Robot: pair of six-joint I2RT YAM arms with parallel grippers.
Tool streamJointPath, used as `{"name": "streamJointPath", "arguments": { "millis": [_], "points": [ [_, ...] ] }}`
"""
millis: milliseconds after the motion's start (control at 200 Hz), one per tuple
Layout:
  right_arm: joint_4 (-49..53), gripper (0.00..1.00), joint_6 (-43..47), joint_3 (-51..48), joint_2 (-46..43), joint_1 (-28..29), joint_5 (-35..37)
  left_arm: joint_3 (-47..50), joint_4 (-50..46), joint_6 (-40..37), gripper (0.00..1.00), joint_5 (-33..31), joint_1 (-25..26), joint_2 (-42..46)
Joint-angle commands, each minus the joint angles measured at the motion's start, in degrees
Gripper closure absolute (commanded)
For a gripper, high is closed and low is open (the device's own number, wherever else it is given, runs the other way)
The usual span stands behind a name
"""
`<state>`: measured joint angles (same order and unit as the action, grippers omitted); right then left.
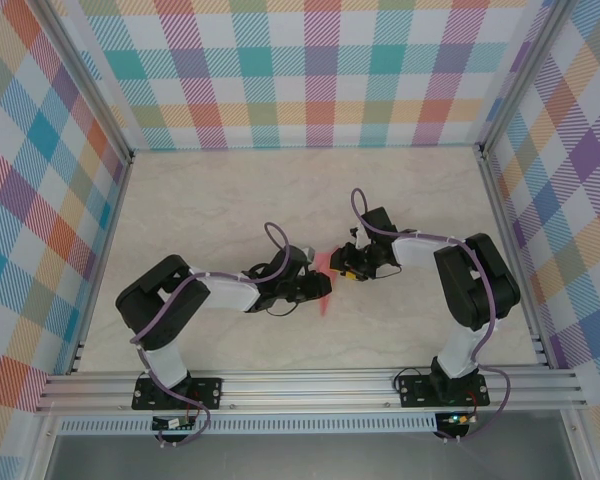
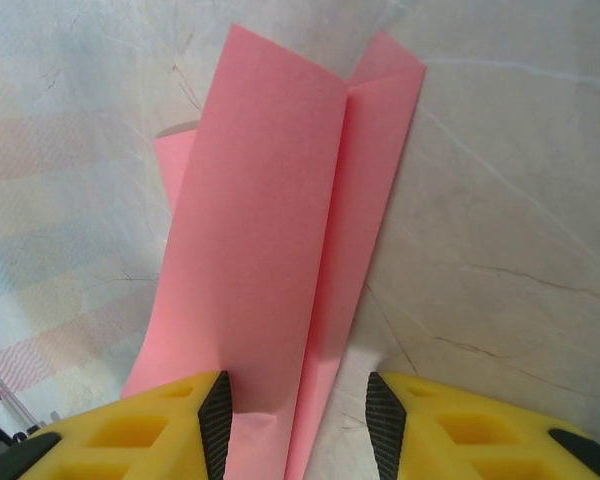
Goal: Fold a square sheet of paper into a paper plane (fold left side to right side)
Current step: Fold the wing for the fifth time at the center of the table.
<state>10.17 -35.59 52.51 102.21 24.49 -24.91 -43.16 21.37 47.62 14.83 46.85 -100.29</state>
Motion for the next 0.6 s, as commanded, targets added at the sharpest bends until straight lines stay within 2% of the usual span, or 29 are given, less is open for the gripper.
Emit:
{"name": "streamJointPath", "arguments": {
  "millis": [0, 65, 175, 355, 595],
  "points": [
    [2.63, 0.56, 0.57, -0.61, 2.82, 0.56, 3.28, 1.29, 1.90, 0.36, 0.63, 1.25, -1.61, 3.49],
    [2.55, 0.56, 0.53, -0.70, 2.73, 0.56, 3.37, 2.09, 2.03, 1.39, 0.59, 1.32, -2.58, 4.37],
    [2.57, 0.56, 0.62, -0.74, 2.64, 0.63, 3.29, 2.31, 2.43, 2.93, 0.57, 2.27, -4.75, 4.17],
    [2.75, 0.56, 0.75, -0.66, 2.59, 0.64, 3.28, 0.36, 6.00, 4.54, 0.58, 5.47, -6.92, 0.70],
    [2.98, 0.56, 0.79, -0.48, 2.55, 0.60, 3.20, -2.96, 5.66, 4.53, 0.63, 6.04, -7.38, -3.57]
  ]
}}
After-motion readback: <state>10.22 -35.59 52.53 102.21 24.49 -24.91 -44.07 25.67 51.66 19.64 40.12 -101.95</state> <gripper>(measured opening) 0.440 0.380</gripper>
